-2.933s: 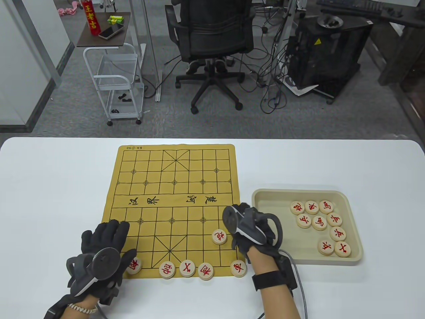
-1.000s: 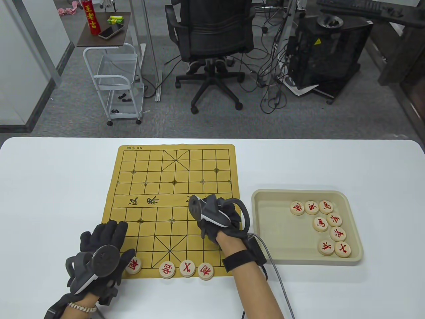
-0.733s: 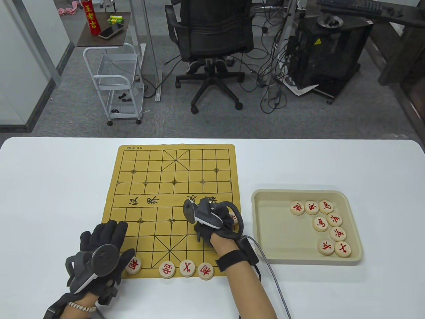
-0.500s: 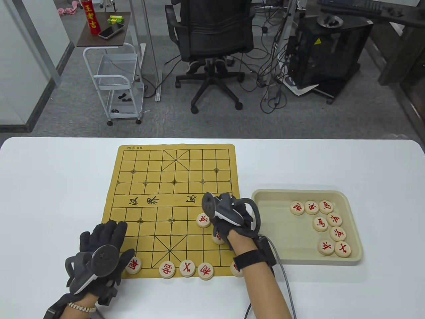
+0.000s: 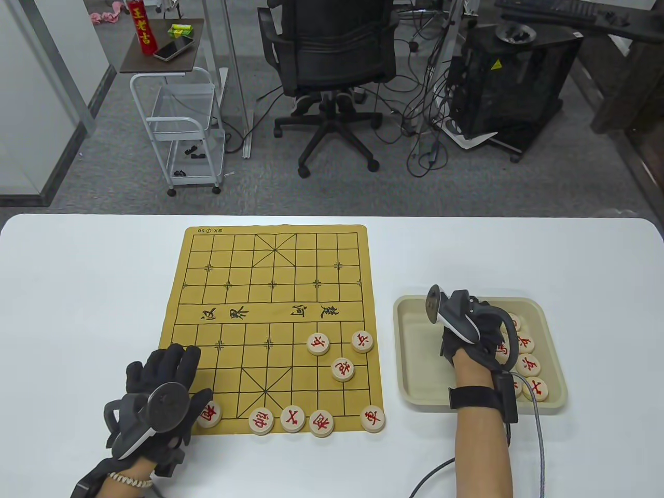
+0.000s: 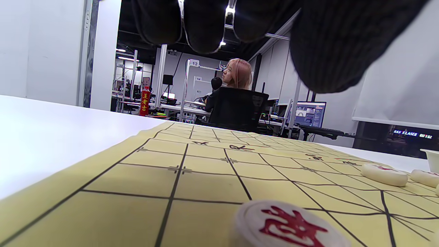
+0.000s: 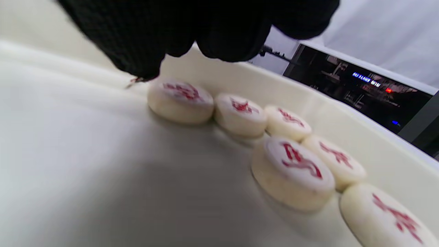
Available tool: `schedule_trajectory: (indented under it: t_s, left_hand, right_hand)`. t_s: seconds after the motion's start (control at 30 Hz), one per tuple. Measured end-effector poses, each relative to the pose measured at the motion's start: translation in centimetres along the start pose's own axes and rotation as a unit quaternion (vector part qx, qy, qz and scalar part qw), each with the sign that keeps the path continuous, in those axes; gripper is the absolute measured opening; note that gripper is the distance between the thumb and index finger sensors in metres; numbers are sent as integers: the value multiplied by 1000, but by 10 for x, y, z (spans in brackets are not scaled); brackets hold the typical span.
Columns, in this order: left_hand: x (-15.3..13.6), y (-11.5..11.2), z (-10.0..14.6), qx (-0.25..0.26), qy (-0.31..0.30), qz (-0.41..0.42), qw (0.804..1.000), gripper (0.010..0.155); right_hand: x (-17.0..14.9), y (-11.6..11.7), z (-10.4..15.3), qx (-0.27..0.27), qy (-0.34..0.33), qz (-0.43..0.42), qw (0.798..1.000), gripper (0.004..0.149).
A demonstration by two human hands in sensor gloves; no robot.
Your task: Set up Chinese chess pieces
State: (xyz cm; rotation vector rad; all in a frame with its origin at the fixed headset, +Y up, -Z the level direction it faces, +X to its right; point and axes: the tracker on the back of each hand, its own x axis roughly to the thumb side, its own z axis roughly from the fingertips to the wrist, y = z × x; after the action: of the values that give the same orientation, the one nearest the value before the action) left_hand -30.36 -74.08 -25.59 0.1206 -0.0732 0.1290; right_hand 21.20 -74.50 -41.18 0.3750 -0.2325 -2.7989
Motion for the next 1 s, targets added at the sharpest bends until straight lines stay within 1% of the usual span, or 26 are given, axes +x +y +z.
schedule_trajectory:
  t_s: [0.13, 0.17, 0.2, 0.33, 0.37, 0.5, 0.6, 0.63, 0.77, 0.83, 0.93, 1.0]
  left_hand:
    - [1, -1, 0, -3, 2, -3, 1000, 86]
    - [1, -1, 0, -4, 2, -4, 1000, 86]
    - [1, -1, 0, -5, 3, -4, 1000, 86]
    - [1, -1, 0, -6, 5, -4, 1000, 86]
    - [1, -1, 0, -6, 5, -3, 1000, 86]
    - [1, -2, -1, -11, 5, -4, 1000, 86]
    - [2, -3, -1, -14, 4, -6, 1000, 86]
    - [2, -3, -2, -14, 4, -7, 1000, 86]
    - [2, -3, -2, -15, 3, -7, 1000, 86]
    - [2, -4, -2, -17, 3, -8, 1000, 86]
    - [2, -4, -3, -19, 5, -8, 1000, 86]
    - [2, -4, -3, -19, 5, -7, 1000, 86]
  right_hand:
    - [0, 13, -8, 26, -4, 7, 1000, 57]
    - [0, 14, -10, 24, 1, 8, 1000, 58]
    - [0, 16, -12, 19, 2, 5, 1000, 56]
    - [-1, 20, -17, 22, 8, -4, 1000, 56]
    - [-1, 22, -19, 22, 4, -12, 1000, 54]
    - [-5, 21, -23, 30, 3, -25, 999, 54]
    - [-6, 21, -26, 18, -12, -29, 999, 54]
    - [-7, 21, -26, 14, -13, -30, 999, 57]
    - [-6, 21, -27, -4, -4, -27, 1000, 59]
    - [-5, 20, -25, -16, 1, -20, 1000, 60]
    - [-4, 18, -20, -21, 4, -5, 1000, 61]
    - [-4, 14, -13, -27, 6, -13, 1000, 61]
